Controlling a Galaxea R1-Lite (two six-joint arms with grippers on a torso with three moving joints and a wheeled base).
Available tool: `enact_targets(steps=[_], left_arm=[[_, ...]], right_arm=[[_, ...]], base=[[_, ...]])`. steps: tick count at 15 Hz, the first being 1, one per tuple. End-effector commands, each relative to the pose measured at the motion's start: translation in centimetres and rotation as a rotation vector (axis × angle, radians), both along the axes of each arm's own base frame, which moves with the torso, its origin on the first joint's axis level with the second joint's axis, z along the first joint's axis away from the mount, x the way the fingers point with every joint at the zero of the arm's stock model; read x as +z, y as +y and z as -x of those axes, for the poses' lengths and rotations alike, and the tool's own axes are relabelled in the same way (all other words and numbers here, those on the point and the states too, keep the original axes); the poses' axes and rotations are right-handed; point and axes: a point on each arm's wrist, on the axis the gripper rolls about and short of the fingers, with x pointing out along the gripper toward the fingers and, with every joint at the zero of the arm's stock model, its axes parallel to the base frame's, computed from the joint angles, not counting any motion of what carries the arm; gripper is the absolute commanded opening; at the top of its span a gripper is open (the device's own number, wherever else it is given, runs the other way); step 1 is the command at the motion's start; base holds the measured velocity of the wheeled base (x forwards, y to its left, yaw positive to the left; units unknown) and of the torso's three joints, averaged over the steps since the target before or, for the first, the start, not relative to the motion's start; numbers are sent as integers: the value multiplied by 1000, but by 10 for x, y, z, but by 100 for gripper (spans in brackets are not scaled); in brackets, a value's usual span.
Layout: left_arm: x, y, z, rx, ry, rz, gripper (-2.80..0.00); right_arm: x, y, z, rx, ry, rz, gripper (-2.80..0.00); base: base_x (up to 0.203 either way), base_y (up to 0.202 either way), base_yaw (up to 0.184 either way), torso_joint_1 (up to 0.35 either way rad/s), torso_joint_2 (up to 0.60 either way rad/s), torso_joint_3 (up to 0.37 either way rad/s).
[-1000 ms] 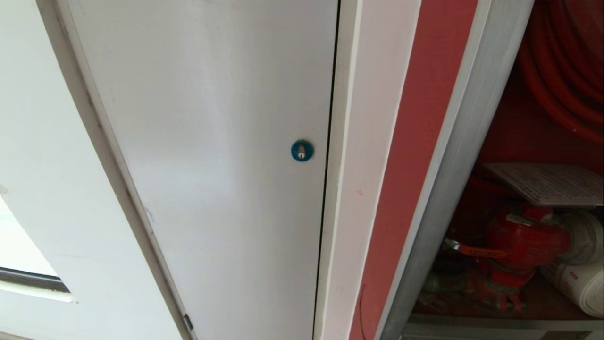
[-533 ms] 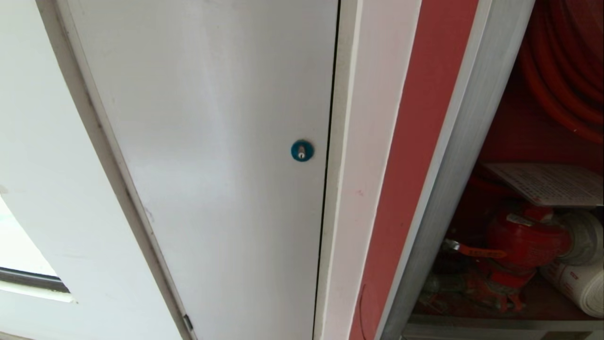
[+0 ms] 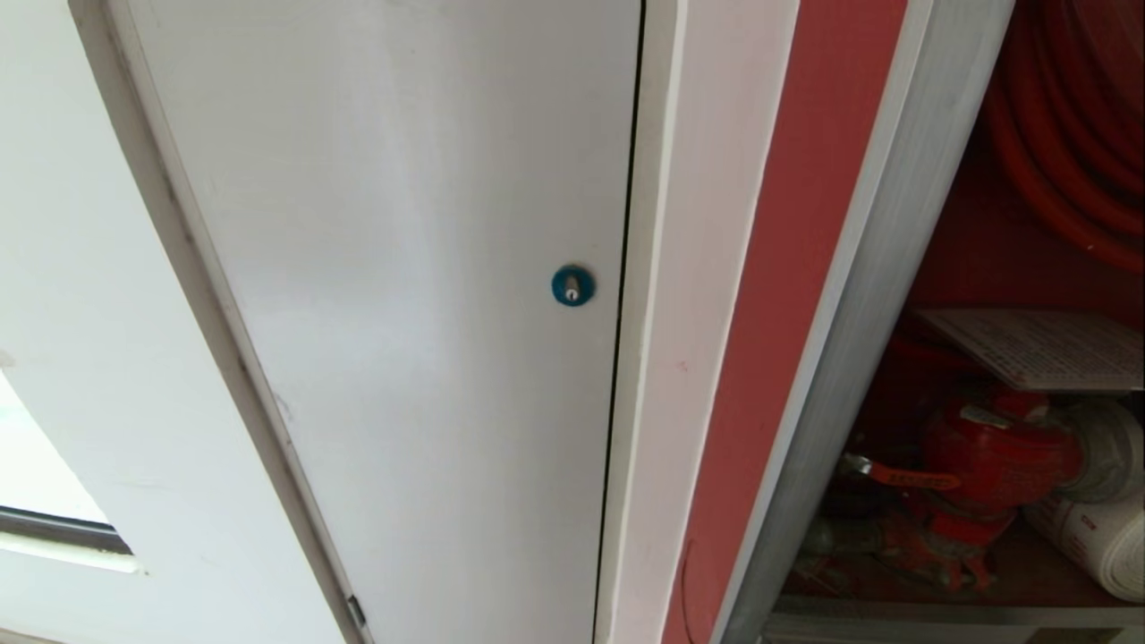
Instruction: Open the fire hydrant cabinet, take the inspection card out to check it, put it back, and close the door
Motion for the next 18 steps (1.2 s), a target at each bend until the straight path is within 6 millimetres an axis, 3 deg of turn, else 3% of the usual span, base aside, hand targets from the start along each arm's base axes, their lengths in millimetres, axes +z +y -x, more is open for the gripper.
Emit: enact_targets(steps=[1,4,9,13,16,18], left_arm=[[-2,0,0,1,5,0,-280],[-2,0,0,-1,5,0,-280],[-2,0,0,1,5,0,-280],[-2,0,0,-1,5,0,-280],[-2,0,0,-1,5,0,-280],[-2,0,0,-1,5,0,-280]], right_arm=[[21,0,0,-2,-4,1,-280],[50,0,-6,-7,8,29,-280],[77,0,-21,-21,62,281,-280],[111,0,-35,-31,67,439,-280],[121,-1,-49,-61,125,571,-280],[116,-4,-55,-131,298,741,-280]], base=[[0,0,0,0,0,0],[0,0,0,0,0,0],[0,0,0,0,0,0],[0,0,0,0,0,0],[0,0,0,0,0,0],[0,0,0,0,0,0]])
